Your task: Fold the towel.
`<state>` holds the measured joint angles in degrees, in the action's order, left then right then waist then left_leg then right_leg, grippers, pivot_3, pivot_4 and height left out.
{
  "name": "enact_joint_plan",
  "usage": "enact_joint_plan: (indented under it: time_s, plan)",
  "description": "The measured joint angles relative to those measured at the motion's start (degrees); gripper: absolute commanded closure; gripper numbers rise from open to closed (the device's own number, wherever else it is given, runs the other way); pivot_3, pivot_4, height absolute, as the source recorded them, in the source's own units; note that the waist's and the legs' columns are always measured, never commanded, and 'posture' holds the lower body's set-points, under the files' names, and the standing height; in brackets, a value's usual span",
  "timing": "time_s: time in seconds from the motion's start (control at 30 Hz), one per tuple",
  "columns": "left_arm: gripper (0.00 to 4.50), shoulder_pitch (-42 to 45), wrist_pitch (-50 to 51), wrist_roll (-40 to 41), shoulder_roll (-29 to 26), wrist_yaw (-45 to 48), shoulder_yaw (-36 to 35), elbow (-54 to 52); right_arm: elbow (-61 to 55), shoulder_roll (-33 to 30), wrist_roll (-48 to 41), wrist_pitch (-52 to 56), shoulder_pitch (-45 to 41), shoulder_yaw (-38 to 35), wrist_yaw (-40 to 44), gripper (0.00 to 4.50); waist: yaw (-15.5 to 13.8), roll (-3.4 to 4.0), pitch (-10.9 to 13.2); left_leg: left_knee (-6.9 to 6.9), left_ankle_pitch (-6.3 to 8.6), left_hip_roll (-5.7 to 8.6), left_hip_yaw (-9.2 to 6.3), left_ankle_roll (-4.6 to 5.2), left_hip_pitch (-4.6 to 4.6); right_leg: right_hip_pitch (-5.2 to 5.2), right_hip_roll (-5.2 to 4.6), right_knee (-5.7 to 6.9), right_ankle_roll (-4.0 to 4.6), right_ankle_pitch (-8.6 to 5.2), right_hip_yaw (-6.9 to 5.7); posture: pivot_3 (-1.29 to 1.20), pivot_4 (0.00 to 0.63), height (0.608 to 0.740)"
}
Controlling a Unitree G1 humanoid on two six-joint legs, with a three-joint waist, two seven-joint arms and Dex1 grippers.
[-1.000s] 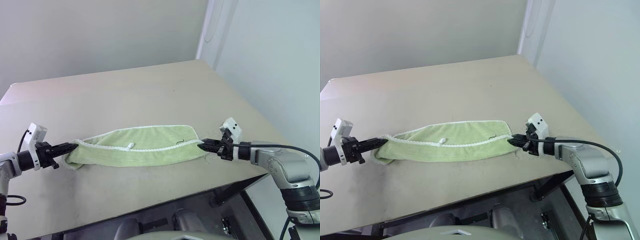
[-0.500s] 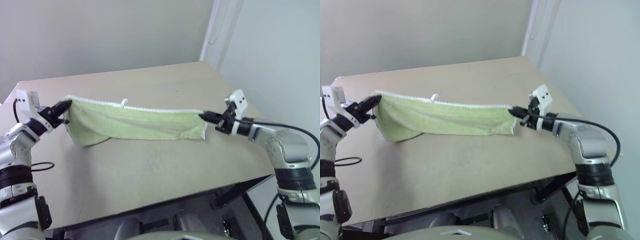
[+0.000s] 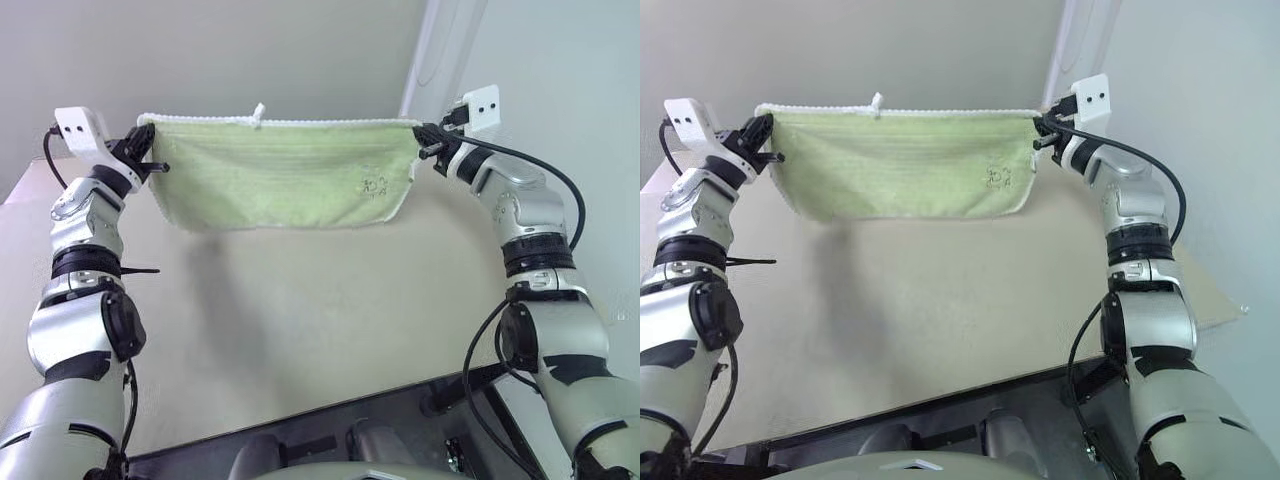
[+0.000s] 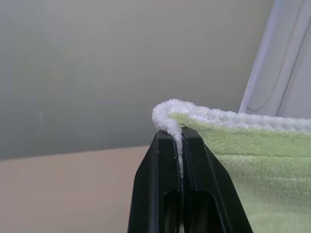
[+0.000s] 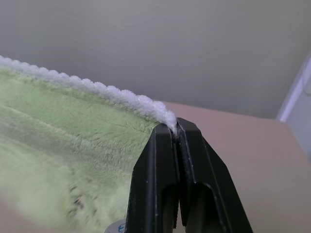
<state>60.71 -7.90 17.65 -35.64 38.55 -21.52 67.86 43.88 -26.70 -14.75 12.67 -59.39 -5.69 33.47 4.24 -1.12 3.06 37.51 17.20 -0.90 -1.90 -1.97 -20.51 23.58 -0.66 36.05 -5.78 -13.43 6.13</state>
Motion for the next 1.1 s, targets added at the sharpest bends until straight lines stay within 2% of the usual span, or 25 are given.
enact_joint_plan:
  time_s: [0.1,0.2,0.27,0.37,0.47,0.63,0.83,1.0,1.1]
  plan:
    - [4.50,-0.68,-0.25,0.19,-2.94,7.88,-0.01,-0.57,-5.04,-2.65,-1.99,1.52,3.03,-0.90,6.08,4.45,0.06,0.01,0.00,-0.21,0.00,0.00,0.01,0.00,-0.10,0.18,0.01,0.01,0.06,-0.06,0.01,0.00,0.000,0.740]
    - [4.50,-7.06,0.40,0.99,-6.19,17.37,0.31,-6.44,-16.49,-4.58,-4.63,5.48,11.73,-1.05,11.66,4.45,0.35,0.11,-0.07,-0.35,0.01,-0.01,0.01,0.01,-0.01,0.19,0.00,0.09,0.13,-0.23,0.01,0.00,0.000,0.740]
    - [4.50,-16.42,3.67,2.71,-7.51,24.63,0.71,-15.33,-25.20,-5.82,-6.52,9.26,19.20,-0.28,14.62,4.45,0.55,0.22,-0.08,-0.39,0.01,-0.04,0.01,0.02,-0.01,0.24,-0.01,0.16,0.19,-0.27,0.02,0.00,0.000,0.740]
    - [4.50,-35.67,10.38,5.16,-9.03,31.58,1.62,-31.41,-36.84,-8.10,-9.34,15.14,30.39,0.93,18.58,4.45,1.19,0.25,-0.05,-0.25,0.01,-0.08,-0.01,0.02,-0.08,0.37,-0.04,0.39,0.23,-0.31,0.02,0.00,0.000,0.740]
    - [4.50,-48.76,16.41,7.83,-10.54,33.61,1.32,-44.88,-44.93,-10.03,-10.98,18.37,36.60,1.34,20.49,4.45,1.19,0.14,-0.02,-0.08,0.01,-0.09,0.01,0.02,0.00,0.30,-0.03,0.47,0.23,-0.32,0.02,0.00,0.000,0.740]
    - [4.50,-65.54,18.94,9.73,-12.01,33.51,-3.61,-59.00,-52.28,-12.54,-11.93,21.16,44.23,1.76,21.66,4.45,1.23,0.15,0.06,-0.03,0.02,-0.16,0.10,0.00,1.09,-0.74,-0.03,0.29,0.33,-0.65,0.04,0.00,0.000,0.740]
    - [4.50,-74.21,18.83,10.21,-11.89,32.01,-5.40,-63.16,-57.27,-15.04,-13.91,22.56,50.48,1.54,22.98,4.45,1.17,0.11,0.08,-0.07,0.04,-0.36,0.19,-0.03,1.13,-0.68,-0.04,0.12,0.34,-0.66,-0.06,0.00,0.000,0.740]
    - [4.50,-75.79,14.64,8.29,-11.95,31.83,-6.33,-59.99,-57.75,-18.36,-14.36,22.67,53.97,1.09,25.45,4.45,1.15,0.07,0.06,-0.33,0.04,-0.32,0.34,-0.01,0.87,-0.46,0.00,0.07,0.43,-0.73,-0.03,0.00,0.000,0.740]
    - [4.50,-76.61,13.14,7.80,-12.53,32.46,-6.45,-58.12,-58.57,-22.67,-14.76,21.86,58.25,0.33,28.82,4.45,1.12,0.06,0.05,-0.38,0.06,-0.33,0.33,0.03,0.70,-0.28,0.01,0.07,0.44,-0.80,-0.04,0.00,0.000,0.740]
